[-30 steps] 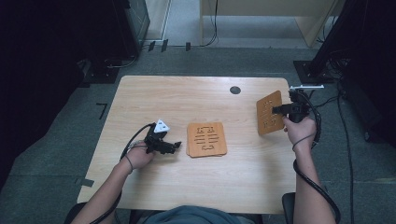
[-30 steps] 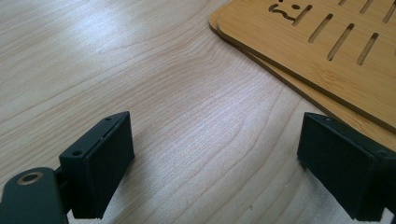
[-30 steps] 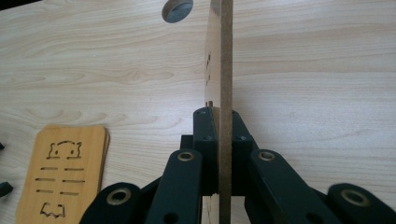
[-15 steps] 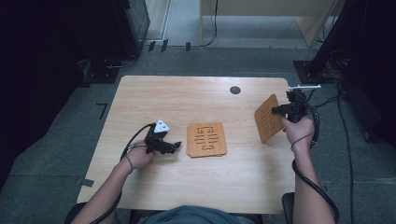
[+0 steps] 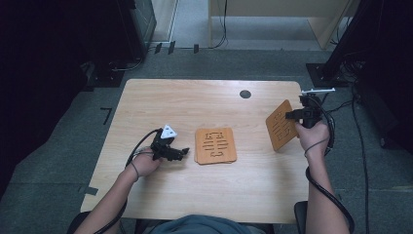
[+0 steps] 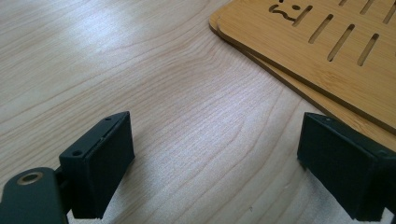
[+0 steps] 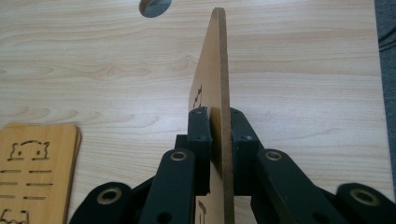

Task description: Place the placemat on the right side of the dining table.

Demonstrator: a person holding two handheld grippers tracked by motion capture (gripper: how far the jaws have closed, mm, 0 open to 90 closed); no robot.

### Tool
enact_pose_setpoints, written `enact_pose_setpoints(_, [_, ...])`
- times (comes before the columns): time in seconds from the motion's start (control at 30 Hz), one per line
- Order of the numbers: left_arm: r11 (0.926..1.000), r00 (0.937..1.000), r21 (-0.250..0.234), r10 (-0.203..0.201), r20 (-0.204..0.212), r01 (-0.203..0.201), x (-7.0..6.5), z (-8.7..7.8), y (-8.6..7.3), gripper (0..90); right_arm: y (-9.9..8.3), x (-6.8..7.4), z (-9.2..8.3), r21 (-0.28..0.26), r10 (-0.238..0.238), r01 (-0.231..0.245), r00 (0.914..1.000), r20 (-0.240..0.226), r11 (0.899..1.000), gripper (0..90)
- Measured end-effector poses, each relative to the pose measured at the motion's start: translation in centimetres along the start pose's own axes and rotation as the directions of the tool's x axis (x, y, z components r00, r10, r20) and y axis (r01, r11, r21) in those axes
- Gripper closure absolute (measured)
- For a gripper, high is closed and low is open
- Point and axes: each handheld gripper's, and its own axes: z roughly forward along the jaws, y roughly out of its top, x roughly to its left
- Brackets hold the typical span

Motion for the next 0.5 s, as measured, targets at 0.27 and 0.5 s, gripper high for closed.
enact_pose_setpoints(0.27, [1.0, 1.0, 0.0, 0.0, 0.0, 0.0, 0.0, 0.0, 0.0, 9.9, -0.13, -0.64, 0.3, 0.016, 0.01, -0.01, 0.9999, 0.012, 1.0, 77.5])
enact_pose_setpoints(0.5, [1.0, 1.0, 0.0, 0.0, 0.0, 0.0, 0.0, 0.0, 0.0, 9.9, -0.3, -0.91, 0.99, 0.042, 0.006, -0.007, 0.9997, 0.022, 0.999, 71.7])
